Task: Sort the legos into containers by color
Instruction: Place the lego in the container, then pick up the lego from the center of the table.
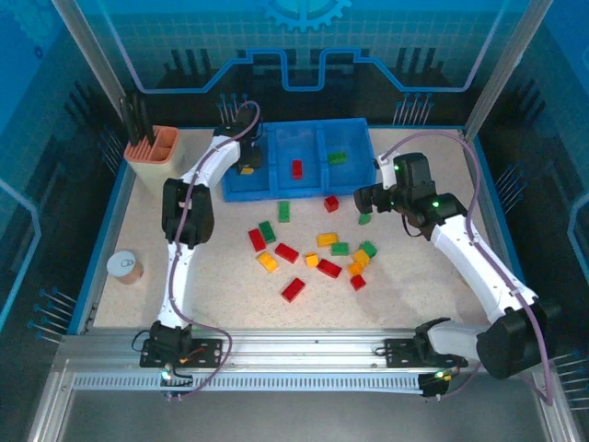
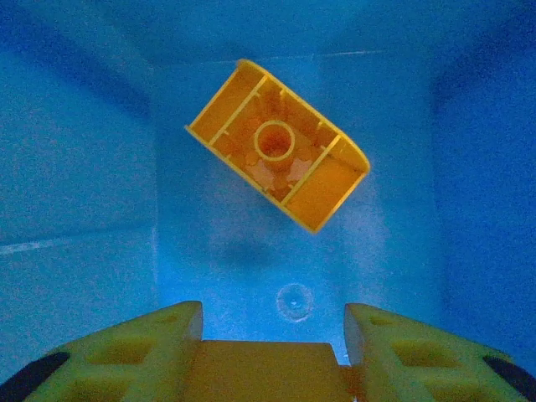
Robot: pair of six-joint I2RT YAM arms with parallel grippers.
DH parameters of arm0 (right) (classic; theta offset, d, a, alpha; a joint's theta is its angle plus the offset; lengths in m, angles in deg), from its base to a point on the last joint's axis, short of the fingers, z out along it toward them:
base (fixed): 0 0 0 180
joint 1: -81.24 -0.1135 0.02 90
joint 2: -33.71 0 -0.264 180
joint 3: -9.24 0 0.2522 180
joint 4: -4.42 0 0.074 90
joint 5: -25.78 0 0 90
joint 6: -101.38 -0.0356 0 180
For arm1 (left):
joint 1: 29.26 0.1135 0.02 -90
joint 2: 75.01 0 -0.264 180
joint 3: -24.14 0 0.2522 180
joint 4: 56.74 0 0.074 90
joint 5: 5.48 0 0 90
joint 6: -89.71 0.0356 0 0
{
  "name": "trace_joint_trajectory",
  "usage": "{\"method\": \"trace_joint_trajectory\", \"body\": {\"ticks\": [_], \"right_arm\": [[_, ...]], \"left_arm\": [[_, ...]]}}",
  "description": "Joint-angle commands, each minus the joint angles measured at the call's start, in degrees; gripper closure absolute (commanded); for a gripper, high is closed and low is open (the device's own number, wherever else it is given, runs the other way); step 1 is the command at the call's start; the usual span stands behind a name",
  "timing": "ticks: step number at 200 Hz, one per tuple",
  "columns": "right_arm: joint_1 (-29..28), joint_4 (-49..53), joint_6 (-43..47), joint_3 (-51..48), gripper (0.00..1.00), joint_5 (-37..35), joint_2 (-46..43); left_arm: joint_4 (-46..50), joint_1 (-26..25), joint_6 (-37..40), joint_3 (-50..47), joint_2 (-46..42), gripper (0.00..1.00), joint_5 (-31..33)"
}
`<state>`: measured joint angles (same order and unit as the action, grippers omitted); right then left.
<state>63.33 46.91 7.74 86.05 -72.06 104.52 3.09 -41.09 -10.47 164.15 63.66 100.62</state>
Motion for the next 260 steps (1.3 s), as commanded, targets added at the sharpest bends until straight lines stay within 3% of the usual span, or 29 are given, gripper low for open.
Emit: {"method": "trace_joint_trajectory", "body": {"ticks": [1, 46, 71, 147, 233, 260], "right_arm": [[0.7, -1.5, -2.3, -1.6, 0.00, 2.6, 1.8], [0.6, -1.6, -1.3, -0.2, 0.00, 13.0, 9.4], [0.4, -2.3, -1.1, 1.2, 0.02, 14.7, 14.1], [-1.7, -10.4, 1.3, 6.3, 0.05, 14.6, 30.6], [-5.9, -4.7, 3.1, 21.5, 0.09, 4.5, 46.8], [-7.5, 0.4, 3.0, 26.2, 0.16, 0.5, 50.8]], "left_arm": [[0.9, 0.1, -0.3, 1.9, 0.0, 0.66, -0.6], [-2.0, 0.1, -0.4, -2.3, -1.6, 0.50, -1.6], [-3.6, 0.1, 0.2, -3.6, -2.6, 0.37, -1.5], [-4.8, 0.1, 2.1, -4.9, -8.7, 0.27, -4.3], [-4.1, 0.1, 3.6, -9.0, -22.9, 0.19, -8.0], [-3.1, 0.1, 3.3, -10.0, -26.9, 0.17, -9.8]]}}
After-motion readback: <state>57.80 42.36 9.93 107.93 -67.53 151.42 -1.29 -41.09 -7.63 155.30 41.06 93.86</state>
